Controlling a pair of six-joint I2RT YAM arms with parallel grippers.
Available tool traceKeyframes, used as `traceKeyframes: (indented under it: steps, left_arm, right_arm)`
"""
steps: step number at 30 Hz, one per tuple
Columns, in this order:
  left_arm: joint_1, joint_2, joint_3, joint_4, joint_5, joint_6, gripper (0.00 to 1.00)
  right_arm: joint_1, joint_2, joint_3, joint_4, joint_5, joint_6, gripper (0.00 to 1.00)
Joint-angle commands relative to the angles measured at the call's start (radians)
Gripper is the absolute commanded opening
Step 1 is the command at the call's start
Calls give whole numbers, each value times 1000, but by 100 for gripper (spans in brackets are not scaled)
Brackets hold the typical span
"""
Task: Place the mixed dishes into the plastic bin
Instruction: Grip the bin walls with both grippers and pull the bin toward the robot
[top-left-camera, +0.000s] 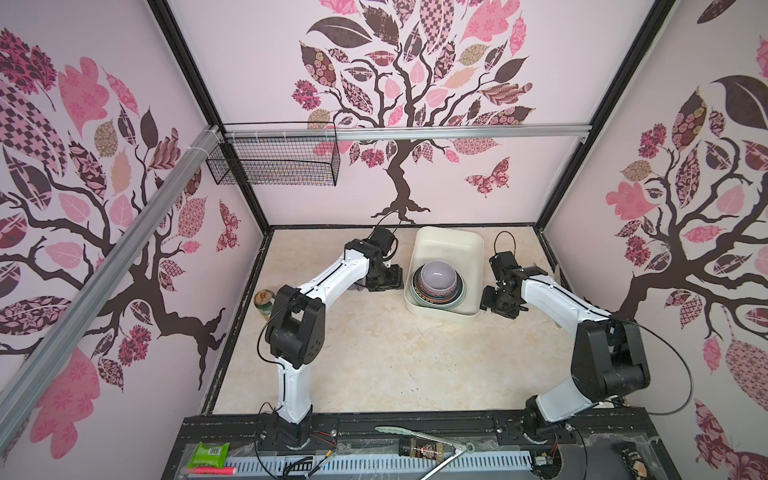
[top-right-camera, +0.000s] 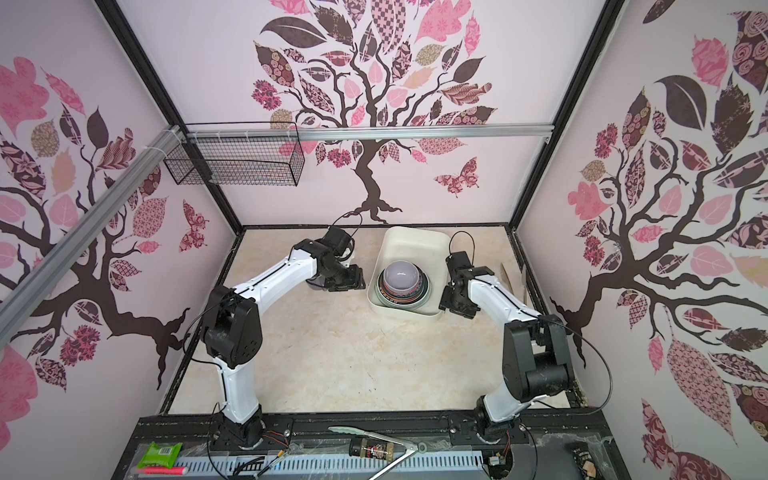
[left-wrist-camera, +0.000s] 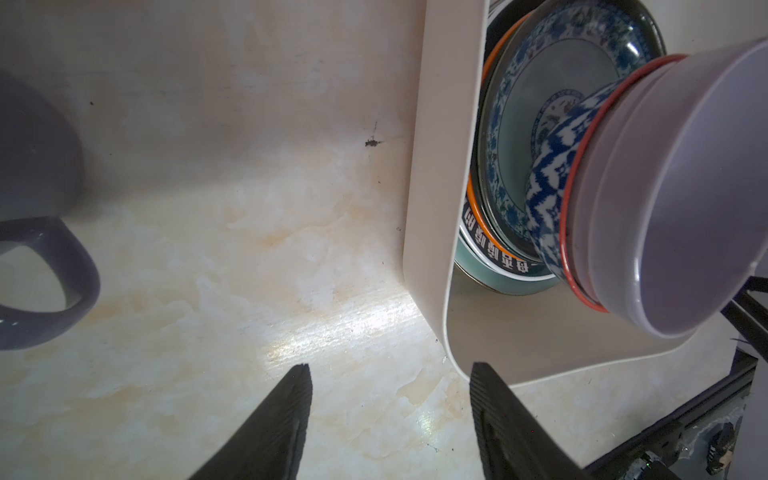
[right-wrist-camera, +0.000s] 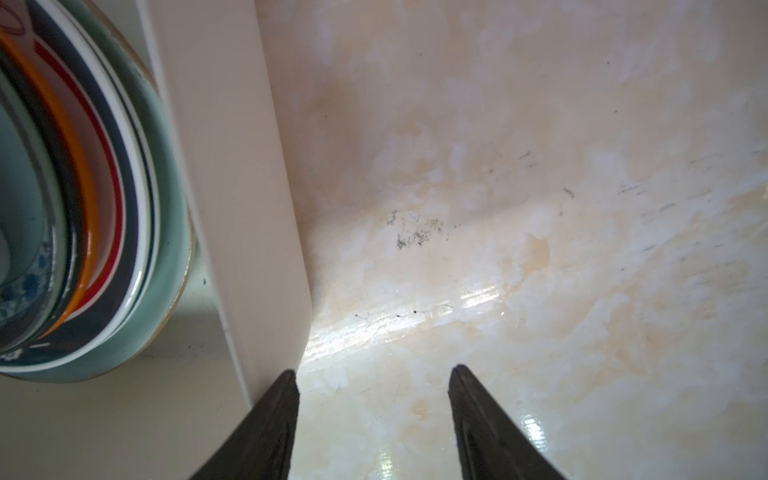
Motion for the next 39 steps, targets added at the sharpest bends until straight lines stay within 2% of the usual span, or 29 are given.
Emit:
traceKeyframes:
  steps: [1, 5, 12, 21, 23, 25, 29, 39]
  left_arm:
    - [-12, 32, -7, 37, 32, -13, 64]
    - [-35, 35, 10, 37, 20, -13, 64]
    - [-57, 69, 47, 26, -2, -13, 64]
    - [-63, 139, 110, 3, -34, -4, 54]
    - [-64, 147, 114, 1, -39, -2, 49]
    - [-64, 156, 118, -1, -38, -2, 40]
    - [-65, 165, 122, -3, -38, 0, 30]
    - [-74, 151, 93, -7, -50, 0, 21]
  right_arm:
    - [12, 33, 52, 19, -67, -9, 61]
    - [13, -17, 33, 24, -75, -5, 64]
    - [12, -94, 5, 23, -93, 18, 74]
    - [12, -78, 20, 34, -144, 20, 75]
    - [12, -54, 17, 48, -162, 15, 74]
    - [12, -31, 17, 58, -173, 13, 73]
    - [12, 10, 28, 64, -184, 10, 70]
    - [19, 44, 30, 53, -179, -3, 52]
